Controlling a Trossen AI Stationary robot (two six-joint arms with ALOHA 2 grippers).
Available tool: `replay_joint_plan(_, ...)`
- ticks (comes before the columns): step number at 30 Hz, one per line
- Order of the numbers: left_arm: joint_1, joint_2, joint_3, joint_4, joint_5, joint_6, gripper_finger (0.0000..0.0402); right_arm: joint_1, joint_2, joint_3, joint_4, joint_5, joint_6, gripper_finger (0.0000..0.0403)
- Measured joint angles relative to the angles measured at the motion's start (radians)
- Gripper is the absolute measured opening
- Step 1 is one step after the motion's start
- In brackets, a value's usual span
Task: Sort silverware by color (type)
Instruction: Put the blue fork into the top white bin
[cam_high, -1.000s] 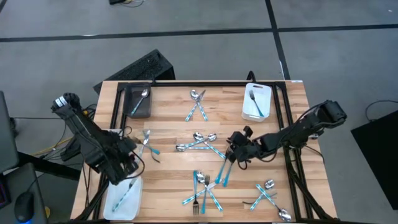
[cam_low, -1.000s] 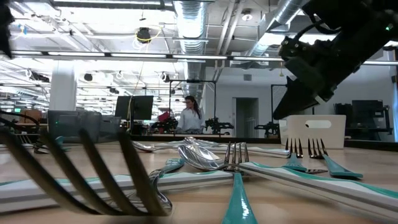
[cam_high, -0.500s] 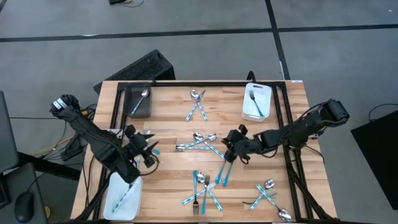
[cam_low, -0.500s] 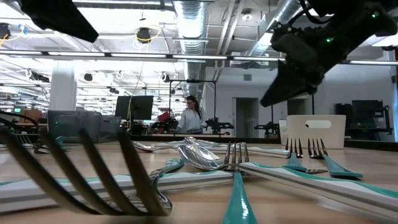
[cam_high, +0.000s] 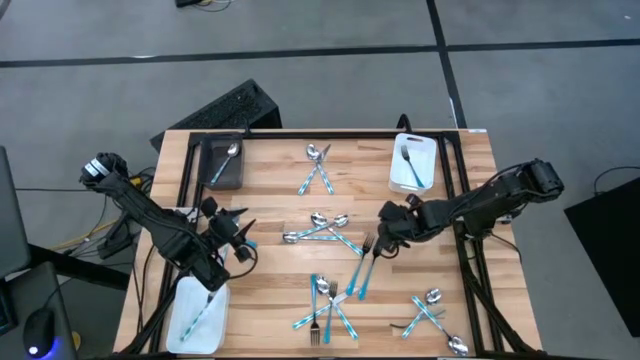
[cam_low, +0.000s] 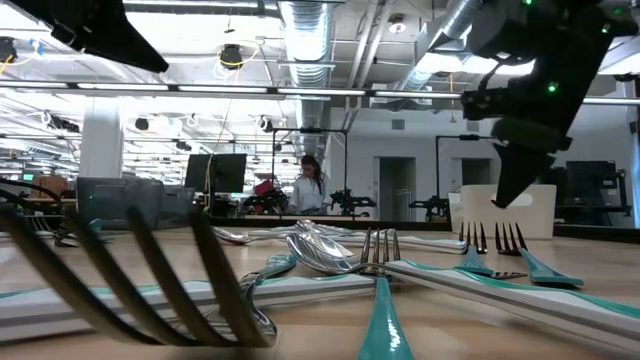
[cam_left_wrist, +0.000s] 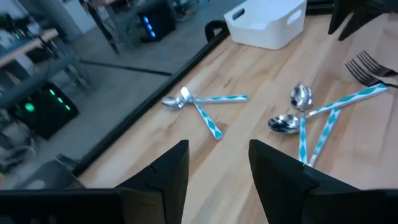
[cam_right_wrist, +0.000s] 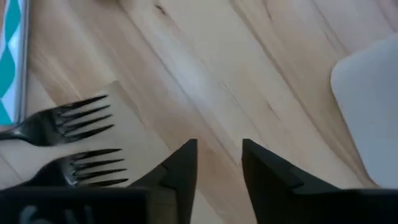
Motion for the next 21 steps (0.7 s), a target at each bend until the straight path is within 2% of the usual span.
replay_joint_plan(2,0.004,0.000,0.000,-0.002,-0.026,0.019,0.0155,0.001,0.000,0.004,0.004,-0.014,0.000,0.0176)
replay_joint_plan(4,0.017,0.000,0.000,-0.005,-0.037,0.041,0.0155,0.002,0.003,0.004,0.001,-0.092,-0.020,0.0185)
replay_joint_plan(6,0.037,0.000,0.000,-0.004,-0.015,0.044,0.0155,0.003,0.015,0.004,-0.003,-0.174,-0.051,0.0189)
replay_joint_plan(8,0.061,0.002,0.000,-0.001,0.031,0.027,0.0155,0.009,0.020,0.004,-0.013,-0.209,-0.057,0.0190)
replay_joint_plan(14,0.131,0.046,-0.017,0.011,0.129,-0.099,0.0155,0.057,0.016,0.004,-0.053,-0.229,-0.008,0.0184)
replay_joint_plan(18,0.184,0.076,-0.064,0.019,0.234,-0.112,0.0155,0.123,0.014,0.003,-0.152,-0.286,0.026,0.0181)
replay_joint_plan(21,0.214,0.082,-0.120,0.092,0.268,-0.109,0.0155,0.141,0.014,0.003,-0.106,-0.264,0.019,0.0181)
